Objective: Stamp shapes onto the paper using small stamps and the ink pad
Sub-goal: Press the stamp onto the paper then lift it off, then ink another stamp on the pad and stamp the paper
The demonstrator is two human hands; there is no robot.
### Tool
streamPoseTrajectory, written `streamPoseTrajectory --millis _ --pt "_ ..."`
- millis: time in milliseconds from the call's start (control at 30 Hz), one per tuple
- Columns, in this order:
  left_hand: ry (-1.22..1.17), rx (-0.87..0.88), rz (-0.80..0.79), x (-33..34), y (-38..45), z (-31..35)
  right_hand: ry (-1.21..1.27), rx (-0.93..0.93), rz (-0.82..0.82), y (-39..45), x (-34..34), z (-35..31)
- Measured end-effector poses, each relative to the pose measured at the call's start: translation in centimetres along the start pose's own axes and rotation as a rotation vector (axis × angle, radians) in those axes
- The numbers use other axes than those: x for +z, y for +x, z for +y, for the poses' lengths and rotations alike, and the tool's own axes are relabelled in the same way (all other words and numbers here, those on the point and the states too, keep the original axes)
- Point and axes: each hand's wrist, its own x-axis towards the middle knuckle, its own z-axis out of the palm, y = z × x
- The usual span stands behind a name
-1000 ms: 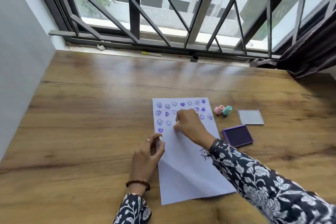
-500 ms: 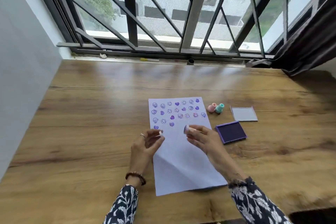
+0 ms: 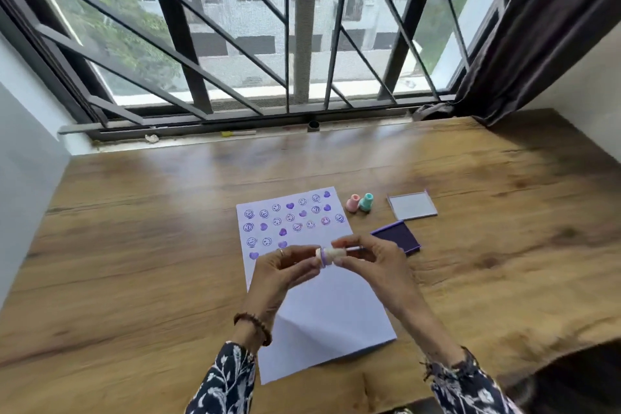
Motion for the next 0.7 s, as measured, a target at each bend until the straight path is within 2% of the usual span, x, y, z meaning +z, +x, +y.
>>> streamPoseTrajectory --millis 167,233,333,433,533,633,700 --pt "0.012 0.021 -0.007 2.6 0.9 -0.3 0.100 0.008 0.014 0.4 -1.4 -0.1" --pt "-0.078 0.006 0.027 4.0 1.2 -1.0 0.072 -0.037 0.032 0.6 -1.8 -0.3" --pt "-0.191 -0.052 0.166 4.0 1.9 -2.7 0.216 -0.045 0.167 1.5 -4.5 -0.2" --pt "-0.194 -0.091 0.313 2.4 2.9 -4.0 0.343 0.048 0.217 2.4 -7.2 1.6" --pt "-0.018 -0.039 0.362 2.0 4.1 -4.5 0.363 0.193 0.226 2.6 -7.1 4.3" --pt "0.444 0.103 0.334 2.5 5.0 -5.1 0.348 0.271 0.228 2.5 -6.4 6.6" --pt "0.699 0.202 0.244 3.2 5.4 -5.4 0.336 0.300 0.214 2.6 -5.9 7.3"
